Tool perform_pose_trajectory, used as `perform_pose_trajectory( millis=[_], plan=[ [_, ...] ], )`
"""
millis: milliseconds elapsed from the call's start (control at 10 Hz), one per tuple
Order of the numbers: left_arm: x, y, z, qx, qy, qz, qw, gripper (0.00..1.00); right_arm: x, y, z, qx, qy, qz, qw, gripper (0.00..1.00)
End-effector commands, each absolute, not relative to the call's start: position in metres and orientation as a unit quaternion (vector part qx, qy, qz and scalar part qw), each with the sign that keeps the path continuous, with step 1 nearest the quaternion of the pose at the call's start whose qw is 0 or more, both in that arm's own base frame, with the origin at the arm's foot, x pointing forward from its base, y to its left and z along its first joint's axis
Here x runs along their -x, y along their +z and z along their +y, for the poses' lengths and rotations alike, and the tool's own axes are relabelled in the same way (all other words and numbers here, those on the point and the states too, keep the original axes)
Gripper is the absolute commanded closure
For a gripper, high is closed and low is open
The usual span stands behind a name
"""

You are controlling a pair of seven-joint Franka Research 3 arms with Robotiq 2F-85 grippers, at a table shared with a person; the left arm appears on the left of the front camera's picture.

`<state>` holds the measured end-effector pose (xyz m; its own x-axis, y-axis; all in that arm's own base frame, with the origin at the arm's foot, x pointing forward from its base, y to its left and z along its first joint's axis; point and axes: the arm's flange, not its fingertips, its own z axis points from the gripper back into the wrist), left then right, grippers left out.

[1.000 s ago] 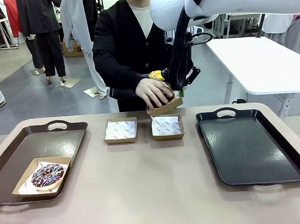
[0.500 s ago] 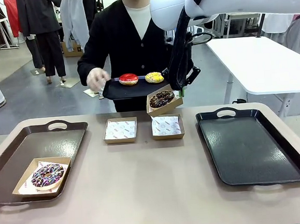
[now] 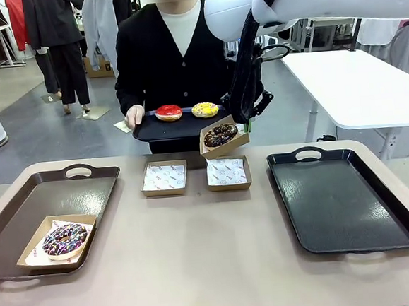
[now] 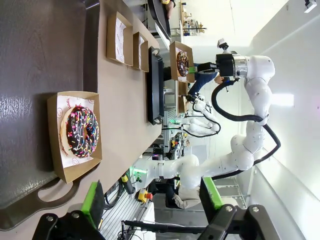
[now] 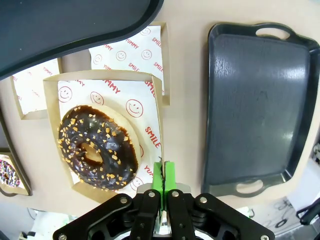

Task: Individually package the donuts and arrange them on the tray.
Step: Place the picked Paper togo box on the Handle tray while simultaneously picking up another Paper togo box from the table with the other hand.

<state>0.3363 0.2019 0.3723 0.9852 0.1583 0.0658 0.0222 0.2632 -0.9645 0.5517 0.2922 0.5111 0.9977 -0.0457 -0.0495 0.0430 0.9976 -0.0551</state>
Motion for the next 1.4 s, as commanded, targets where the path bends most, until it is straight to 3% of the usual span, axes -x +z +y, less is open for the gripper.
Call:
perform_pose_trajectory(
  millis=[0,400,900,1300],
  plan=[
    [-0.335,0.373,0.203,0.607,0.044,-0.077,0.790,0.00,-0.548,0.512,0.290,0.027,-0.022,0.026,0.999,1.00],
    [-0.342,0.381,0.193,0.585,0.037,-0.083,0.806,0.00,-0.546,0.518,0.281,0.022,-0.015,0.027,0.999,0.99],
    [-0.399,0.447,0.102,0.457,-0.012,-0.041,0.888,0.00,-0.495,0.572,0.180,-0.050,-0.007,-0.003,0.999,0.99],
    [-0.451,0.468,0.002,0.331,-0.034,-0.008,0.943,0.00,-0.438,0.561,0.105,-0.030,-0.044,0.028,0.998,0.99]
  ],
)
